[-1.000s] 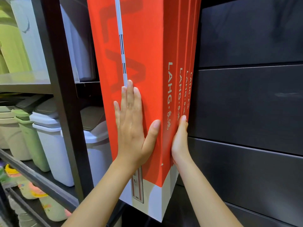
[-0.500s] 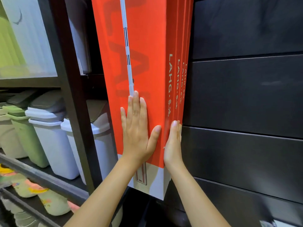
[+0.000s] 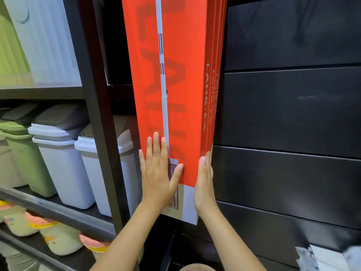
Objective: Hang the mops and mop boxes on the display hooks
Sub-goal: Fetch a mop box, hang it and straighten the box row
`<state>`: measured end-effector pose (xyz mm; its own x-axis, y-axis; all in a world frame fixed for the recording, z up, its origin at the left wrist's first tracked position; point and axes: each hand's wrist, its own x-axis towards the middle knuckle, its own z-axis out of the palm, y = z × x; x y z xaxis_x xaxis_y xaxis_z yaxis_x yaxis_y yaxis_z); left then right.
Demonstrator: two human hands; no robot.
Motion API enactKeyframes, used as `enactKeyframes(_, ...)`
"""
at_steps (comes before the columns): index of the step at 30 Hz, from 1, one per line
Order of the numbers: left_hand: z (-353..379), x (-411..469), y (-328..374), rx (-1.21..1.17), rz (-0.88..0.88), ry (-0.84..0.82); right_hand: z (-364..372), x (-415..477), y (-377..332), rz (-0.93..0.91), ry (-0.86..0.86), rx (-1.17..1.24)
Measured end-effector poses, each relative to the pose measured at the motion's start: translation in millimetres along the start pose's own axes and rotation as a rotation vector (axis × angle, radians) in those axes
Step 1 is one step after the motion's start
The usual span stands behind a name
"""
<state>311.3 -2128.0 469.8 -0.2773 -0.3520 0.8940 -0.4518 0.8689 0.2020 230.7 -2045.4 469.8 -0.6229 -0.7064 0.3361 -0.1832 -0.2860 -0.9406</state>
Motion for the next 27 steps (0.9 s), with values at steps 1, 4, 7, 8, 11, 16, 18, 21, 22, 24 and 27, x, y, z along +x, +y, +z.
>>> enactKeyframes(1, 0.3, -3.7, -2.2, -0.006, -0.016, -0.005, 0.9, -2.6, 1.1, -0.004, 0.0, -0.022)
enactKeyframes(4, -0.5, -13.6, -8.1, -0.045, -0.082, -0.024, 1.9, -5.5, 5.0, -0.005, -0.004, -0.062)
enactKeyframes(7, -2.2, -20.8, -11.2, -0.119, -0.154, -0.057, 1.8, -6.9, 8.3, 0.022, 0.008, -0.062)
enactKeyframes(8, -2.8, -22.5, -11.5, -0.143, -0.182, -0.063, 1.6, -7.3, 9.7, 0.034, 0.015, -0.052)
enactKeyframes(11, -3.0, -26.9, -11.0, -0.193, -0.261, -0.093, 1.9, -7.9, 14.7, 0.063, 0.016, -0.025)
enactKeyframes(16, -5.2, -32.8, -9.7, -0.137, -0.275, -0.175, 2.1, -7.2, 19.8, 0.109, 0.009, -0.01)
enactKeyframes(18, -8.2, -34.2, -9.4, -0.061, -0.255, -0.181, 2.7, -12.5, 12.7, 0.118, 0.009, -0.001)
enactKeyframes(21, -13.2, -42.5, -7.9, -0.014, -0.218, -0.214, 3.8, -20.9, 12.4, 0.149, 0.009, 0.02)
enactKeyframes(22, -14.3, -47.3, -7.8, -0.023, -0.213, -0.235, 3.7, -22.0, 17.9, 0.178, 0.006, 0.031)
enactKeyframes(24, -15.5, -59.8, -8.7, -0.051, -0.217, -0.28, 1.5, -23.1, 36.2, 0.232, -0.021, 0.047)
enactKeyframes(27, -16.4, -83.5, -8.4, -0.083, -0.241, -0.329, 0.0, -40.2, 35.9, 0.293, -0.027, 0.025)
